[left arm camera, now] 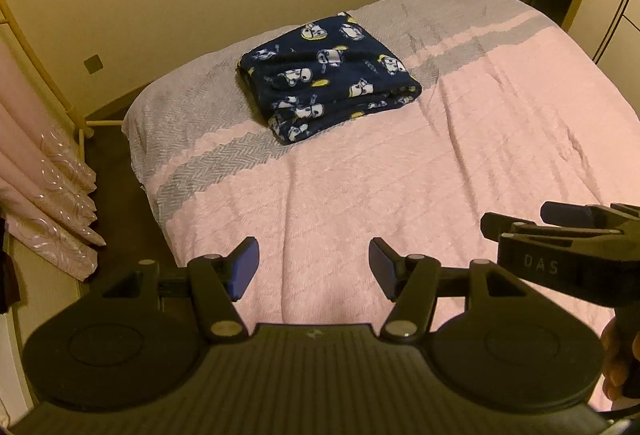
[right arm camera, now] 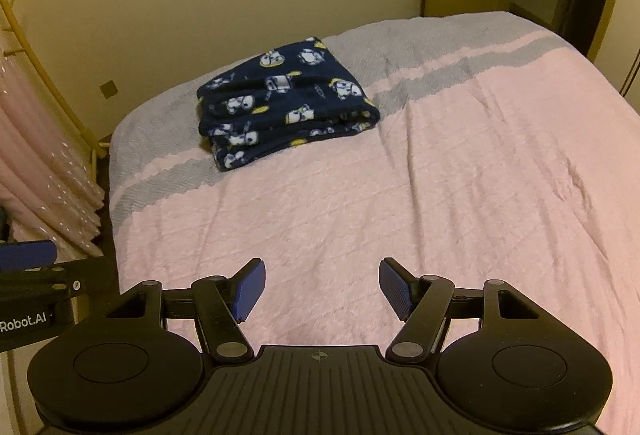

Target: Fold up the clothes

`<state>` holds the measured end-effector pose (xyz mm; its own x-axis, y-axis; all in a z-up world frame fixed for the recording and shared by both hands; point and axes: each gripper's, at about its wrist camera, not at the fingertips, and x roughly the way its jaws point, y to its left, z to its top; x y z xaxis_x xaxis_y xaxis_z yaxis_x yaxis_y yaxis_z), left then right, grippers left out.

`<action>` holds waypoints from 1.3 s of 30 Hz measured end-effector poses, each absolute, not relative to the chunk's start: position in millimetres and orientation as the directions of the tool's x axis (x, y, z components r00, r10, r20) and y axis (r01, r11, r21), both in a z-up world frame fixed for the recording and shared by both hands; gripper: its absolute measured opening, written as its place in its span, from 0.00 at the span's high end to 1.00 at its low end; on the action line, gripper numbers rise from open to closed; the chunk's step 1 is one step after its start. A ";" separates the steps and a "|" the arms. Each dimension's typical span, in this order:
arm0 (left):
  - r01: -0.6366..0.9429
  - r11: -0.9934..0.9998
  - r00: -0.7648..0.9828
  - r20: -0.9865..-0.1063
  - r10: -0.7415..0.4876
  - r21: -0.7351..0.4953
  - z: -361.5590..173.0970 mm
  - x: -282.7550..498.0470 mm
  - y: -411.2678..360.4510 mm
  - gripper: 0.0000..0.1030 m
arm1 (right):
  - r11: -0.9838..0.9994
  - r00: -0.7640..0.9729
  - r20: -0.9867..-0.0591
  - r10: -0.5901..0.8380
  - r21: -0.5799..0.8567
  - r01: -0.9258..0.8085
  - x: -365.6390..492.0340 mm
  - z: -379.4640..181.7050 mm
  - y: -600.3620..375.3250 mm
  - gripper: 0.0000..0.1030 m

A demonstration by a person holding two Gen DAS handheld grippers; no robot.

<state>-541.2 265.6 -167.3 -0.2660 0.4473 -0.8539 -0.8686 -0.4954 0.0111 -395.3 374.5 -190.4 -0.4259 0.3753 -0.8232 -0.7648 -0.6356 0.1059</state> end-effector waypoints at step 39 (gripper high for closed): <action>-0.875 -0.483 -0.255 -0.861 0.439 0.013 -206.2 -623.1 356.7 0.44 | -0.603 -0.349 -0.854 0.386 0.053 -0.796 -481.8 -214.3 455.7 0.35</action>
